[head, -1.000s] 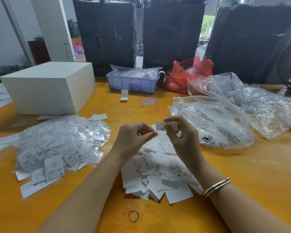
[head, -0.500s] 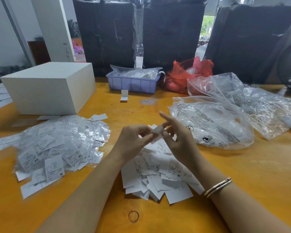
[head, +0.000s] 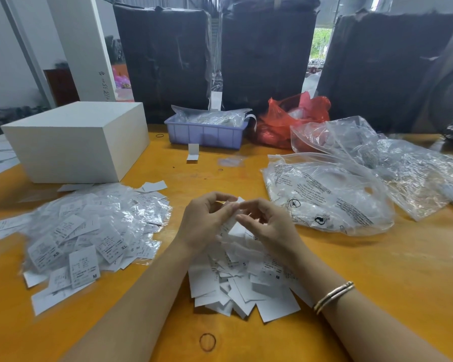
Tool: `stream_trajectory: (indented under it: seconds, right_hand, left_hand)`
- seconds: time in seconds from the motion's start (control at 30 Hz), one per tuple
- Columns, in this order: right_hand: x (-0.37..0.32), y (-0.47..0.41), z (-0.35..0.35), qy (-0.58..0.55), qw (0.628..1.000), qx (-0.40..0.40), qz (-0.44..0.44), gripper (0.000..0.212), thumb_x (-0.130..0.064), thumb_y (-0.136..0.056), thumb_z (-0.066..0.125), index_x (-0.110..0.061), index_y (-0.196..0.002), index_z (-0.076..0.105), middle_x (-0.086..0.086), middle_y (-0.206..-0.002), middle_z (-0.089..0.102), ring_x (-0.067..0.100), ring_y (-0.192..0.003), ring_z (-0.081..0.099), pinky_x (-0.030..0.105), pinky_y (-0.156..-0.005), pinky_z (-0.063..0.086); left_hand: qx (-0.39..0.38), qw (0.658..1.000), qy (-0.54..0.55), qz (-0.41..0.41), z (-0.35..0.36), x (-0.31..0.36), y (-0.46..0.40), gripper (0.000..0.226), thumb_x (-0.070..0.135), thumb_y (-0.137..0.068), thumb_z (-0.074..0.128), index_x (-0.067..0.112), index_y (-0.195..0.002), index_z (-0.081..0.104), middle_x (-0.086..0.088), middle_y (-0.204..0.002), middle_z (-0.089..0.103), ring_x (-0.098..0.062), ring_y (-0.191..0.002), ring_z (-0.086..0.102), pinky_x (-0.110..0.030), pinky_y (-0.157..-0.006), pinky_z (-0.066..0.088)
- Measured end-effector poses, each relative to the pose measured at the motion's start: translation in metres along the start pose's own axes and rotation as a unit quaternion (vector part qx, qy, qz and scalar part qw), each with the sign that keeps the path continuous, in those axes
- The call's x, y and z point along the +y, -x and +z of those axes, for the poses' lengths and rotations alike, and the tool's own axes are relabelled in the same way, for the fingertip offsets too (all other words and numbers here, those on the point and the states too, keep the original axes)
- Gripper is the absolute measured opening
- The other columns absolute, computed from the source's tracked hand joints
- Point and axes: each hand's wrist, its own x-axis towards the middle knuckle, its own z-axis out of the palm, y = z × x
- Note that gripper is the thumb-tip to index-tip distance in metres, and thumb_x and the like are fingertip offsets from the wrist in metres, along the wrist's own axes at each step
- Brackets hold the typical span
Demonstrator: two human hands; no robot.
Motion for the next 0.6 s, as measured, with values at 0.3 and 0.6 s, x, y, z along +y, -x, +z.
stream_trajectory:
  seconds: [0.3, 0.6]
  right_hand:
    - [0.007, -0.006, -0.006, 0.174, 0.968, 0.162, -0.086, 0.019, -0.008, -0.084, 0.066, -0.012, -0.102, 0.068, 0.005, -0.106, 0.061, 0.013, -0.103, 0.055, 0.029, -0.09, 0.042]
    - [0.041, -0.018, -0.042, 0.442, 0.862, 0.089, 0.229, 0.056, -0.03, -0.092, 0.044, -0.021, -0.143, 0.025, 0.01, -0.136, 0.049, 0.03, -0.122, 0.044, 0.046, -0.102, 0.026]
  left_hand:
    - [0.009, 0.999, -0.048, 0.005, -0.013, 0.003, -0.004, 0.03, 0.009, -0.088, 0.064, 0.013, -0.117, 0.06, -0.009, -0.074, 0.062, -0.014, -0.068, 0.058, -0.03, -0.065, 0.049]
    - [0.238, 0.9, -0.365, -0.007, -0.053, -0.01, -0.013, 0.038, -0.003, -0.089, 0.053, 0.013, -0.124, 0.055, -0.01, -0.114, 0.062, -0.022, -0.093, 0.056, -0.03, -0.073, 0.046]
